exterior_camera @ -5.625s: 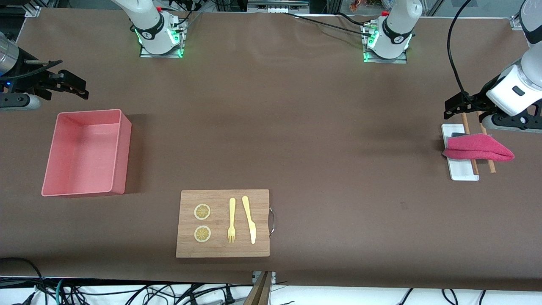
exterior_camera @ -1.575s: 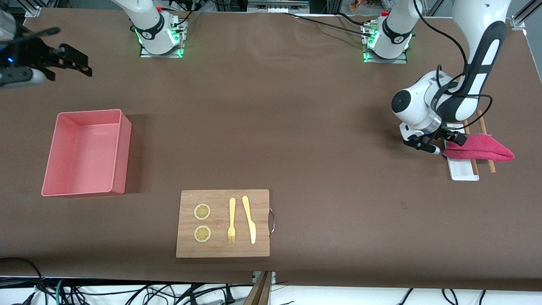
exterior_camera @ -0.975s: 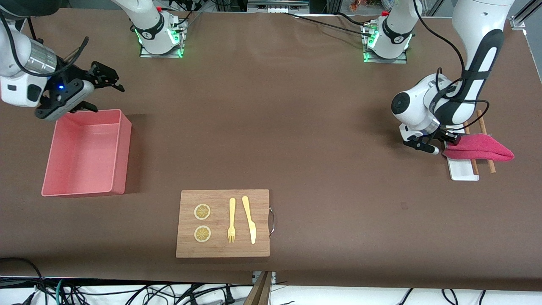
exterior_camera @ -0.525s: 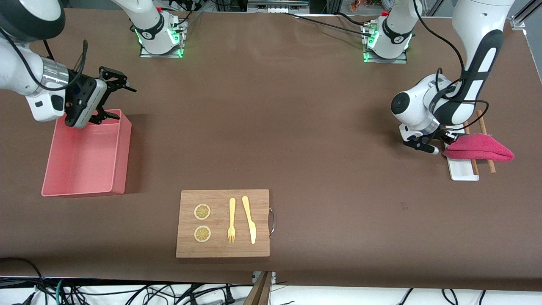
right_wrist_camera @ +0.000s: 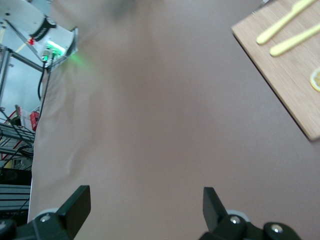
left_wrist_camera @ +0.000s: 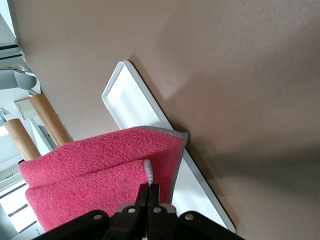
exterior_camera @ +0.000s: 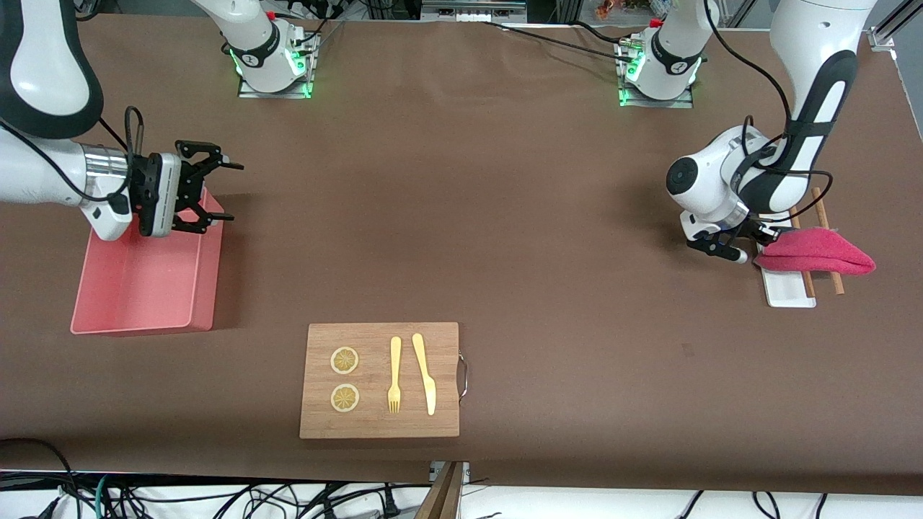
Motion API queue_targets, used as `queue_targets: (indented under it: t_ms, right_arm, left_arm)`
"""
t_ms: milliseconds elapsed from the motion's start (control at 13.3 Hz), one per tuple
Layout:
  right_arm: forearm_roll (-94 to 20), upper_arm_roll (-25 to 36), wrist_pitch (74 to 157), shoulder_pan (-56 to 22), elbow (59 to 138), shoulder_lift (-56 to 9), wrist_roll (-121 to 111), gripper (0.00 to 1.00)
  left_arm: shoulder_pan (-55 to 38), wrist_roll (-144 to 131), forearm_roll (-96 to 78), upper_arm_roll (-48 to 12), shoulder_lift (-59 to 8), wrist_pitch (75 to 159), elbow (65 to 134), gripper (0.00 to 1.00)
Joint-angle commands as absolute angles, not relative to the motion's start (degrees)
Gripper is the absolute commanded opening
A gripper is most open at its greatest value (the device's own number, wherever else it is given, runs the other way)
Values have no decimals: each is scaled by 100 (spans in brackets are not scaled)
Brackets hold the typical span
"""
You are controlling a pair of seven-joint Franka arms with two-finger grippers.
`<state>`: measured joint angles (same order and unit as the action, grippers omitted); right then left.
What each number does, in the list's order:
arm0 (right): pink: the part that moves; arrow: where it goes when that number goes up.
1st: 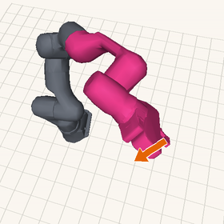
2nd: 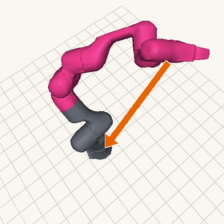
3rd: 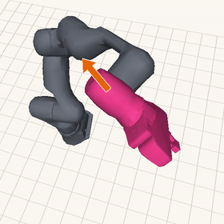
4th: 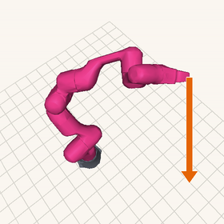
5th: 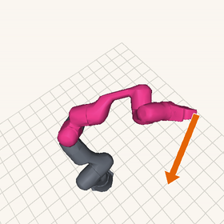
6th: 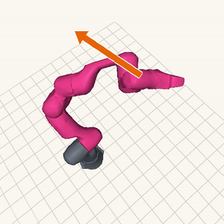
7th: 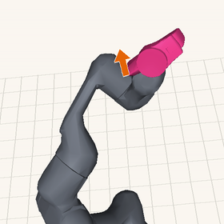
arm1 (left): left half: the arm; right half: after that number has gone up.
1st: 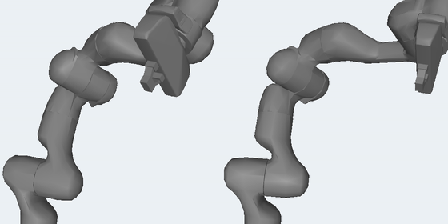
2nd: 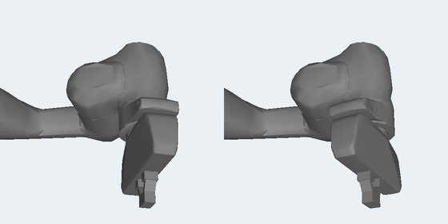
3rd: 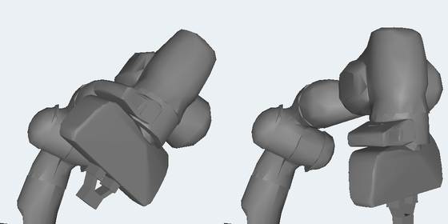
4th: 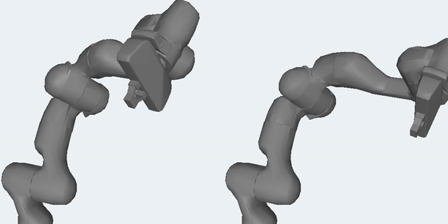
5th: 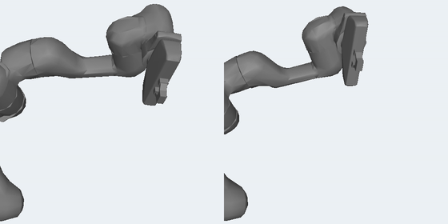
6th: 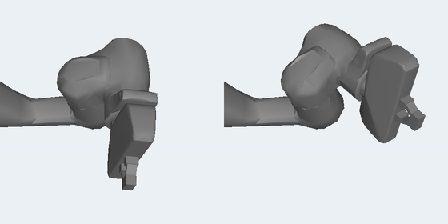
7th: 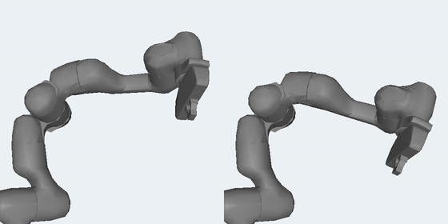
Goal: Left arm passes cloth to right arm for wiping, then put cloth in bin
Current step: 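Grasp the pink cloth with the left gripper and lift it off the holder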
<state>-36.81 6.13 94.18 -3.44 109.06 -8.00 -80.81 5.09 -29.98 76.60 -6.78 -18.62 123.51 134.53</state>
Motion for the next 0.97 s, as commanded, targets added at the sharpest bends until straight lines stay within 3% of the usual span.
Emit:
queue_targets:
  t_ms: [0,375,900]
  right_arm:
    - [-4243,571,9378,-194,11196,-782,-8962,99]
    - [-5193,606,8773,131,11505,-1098,-10667,99]
    - [-6275,712,7894,211,11627,-2003,-12489,99]
  left_arm:
    - [536,-2805,7560,-721,-1793,12313,13307,0]
    - [510,-1453,5717,-721,-1802,11857,12465,0]
    - [475,69,3387,-931,-1670,10287,11086,0]
